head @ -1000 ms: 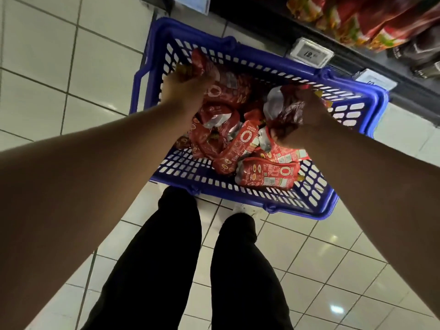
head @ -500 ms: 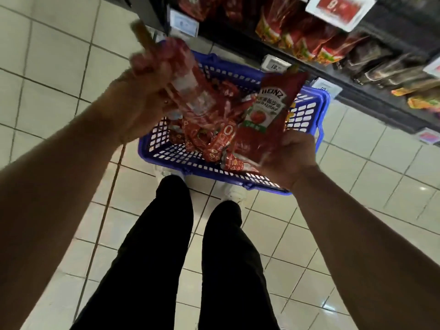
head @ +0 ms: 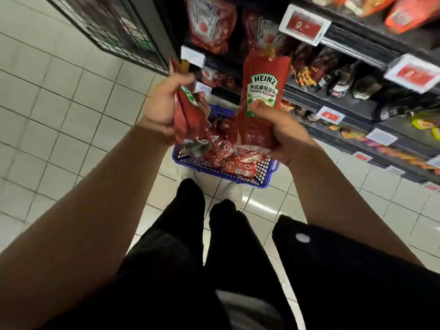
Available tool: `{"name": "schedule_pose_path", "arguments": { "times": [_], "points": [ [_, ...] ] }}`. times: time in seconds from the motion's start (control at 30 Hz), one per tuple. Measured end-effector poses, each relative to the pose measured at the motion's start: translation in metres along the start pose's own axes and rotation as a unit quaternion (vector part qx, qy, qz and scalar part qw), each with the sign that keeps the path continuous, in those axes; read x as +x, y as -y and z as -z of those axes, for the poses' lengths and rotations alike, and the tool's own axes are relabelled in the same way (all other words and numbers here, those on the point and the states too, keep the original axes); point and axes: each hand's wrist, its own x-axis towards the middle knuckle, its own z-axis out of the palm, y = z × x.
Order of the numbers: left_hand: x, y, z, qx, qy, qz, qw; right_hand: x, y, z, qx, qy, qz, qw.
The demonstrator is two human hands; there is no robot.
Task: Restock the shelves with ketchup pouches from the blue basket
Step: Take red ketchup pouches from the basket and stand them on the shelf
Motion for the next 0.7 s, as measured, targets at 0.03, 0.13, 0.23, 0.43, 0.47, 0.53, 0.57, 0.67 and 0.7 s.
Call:
{"name": "schedule_pose_path", "arguments": {
  "times": [0.03,0.13,0.23,0.43,0.47,0.53,0.57,0.67,0.7],
  "points": [
    [-0.013,0.0,-0.008,0.021,-0.008,0.014,1.0,-0.017,0.005,-0.002,-0.022,-0.007,0.005,1.0],
    [-0.048,-0.002,-0.029,0.11,-0.013,0.095,0.989,-0.062,0.017,-0.006,-0.05,-0.028,0.014,0.998],
    [-0.08,-0.006,-0.046,0.168,-0.052,0.155,0.972,-0.1,0.028,-0.008,0.016,-0.01,0.0,1.0],
    [-0.123,-0.019,-0.084,0.263,-0.019,0.147,0.953,-0.145,0.059,-0.014,-0.046,0.012,0.069,0.996],
    [-0.129,-0.024,-0.09,0.271,-0.016,0.13,0.954,-0.15,0.067,-0.018,-0.058,0.006,0.086,0.995],
    [-0.14,-0.034,-0.104,0.278,-0.008,0.08,0.957,-0.16,0.082,-0.026,-0.066,0.006,0.112,0.991],
    [-0.145,-0.04,-0.111,0.283,0.002,0.05,0.958,-0.164,0.091,-0.03,-0.067,0.002,0.124,0.99],
    [-0.16,-0.063,-0.135,0.29,0.032,-0.05,0.955,-0.177,0.118,-0.049,-0.056,-0.012,0.177,0.982],
    [-0.165,-0.072,-0.142,0.293,0.041,-0.079,0.952,-0.182,0.127,-0.057,-0.057,-0.007,0.199,0.978]
  ]
}}
